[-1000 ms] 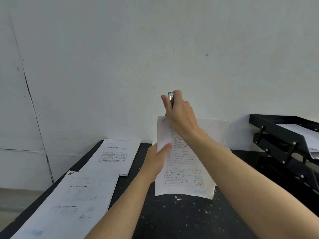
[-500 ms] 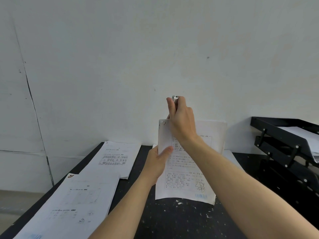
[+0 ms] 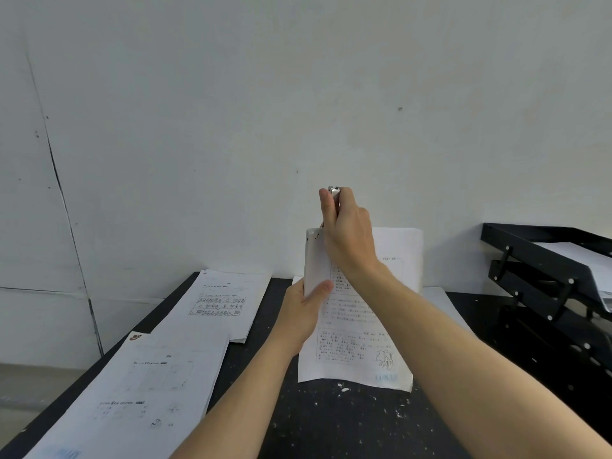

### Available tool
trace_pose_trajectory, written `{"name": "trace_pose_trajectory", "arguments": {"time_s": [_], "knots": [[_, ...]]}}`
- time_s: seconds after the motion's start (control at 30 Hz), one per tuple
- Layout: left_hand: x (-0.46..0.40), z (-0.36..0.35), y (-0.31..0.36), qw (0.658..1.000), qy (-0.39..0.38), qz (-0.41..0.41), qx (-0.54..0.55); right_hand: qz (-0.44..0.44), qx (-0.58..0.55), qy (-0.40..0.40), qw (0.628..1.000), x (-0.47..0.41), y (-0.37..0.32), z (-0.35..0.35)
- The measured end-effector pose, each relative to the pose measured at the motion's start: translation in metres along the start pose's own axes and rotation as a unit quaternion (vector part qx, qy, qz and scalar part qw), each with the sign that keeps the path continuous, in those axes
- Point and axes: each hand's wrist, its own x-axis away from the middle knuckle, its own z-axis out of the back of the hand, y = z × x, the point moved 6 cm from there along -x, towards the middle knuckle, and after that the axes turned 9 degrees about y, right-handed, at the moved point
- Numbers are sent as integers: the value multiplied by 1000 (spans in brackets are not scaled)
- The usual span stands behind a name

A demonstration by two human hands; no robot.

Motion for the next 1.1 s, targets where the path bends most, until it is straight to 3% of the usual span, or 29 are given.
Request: {"name": "trace_pose_trajectory", "arguments": {"time_s": [1.1], "knots": [[4,-1,0,1000,6,-8,-24,-15,-24,-21,999,-1,2,-1]]}}
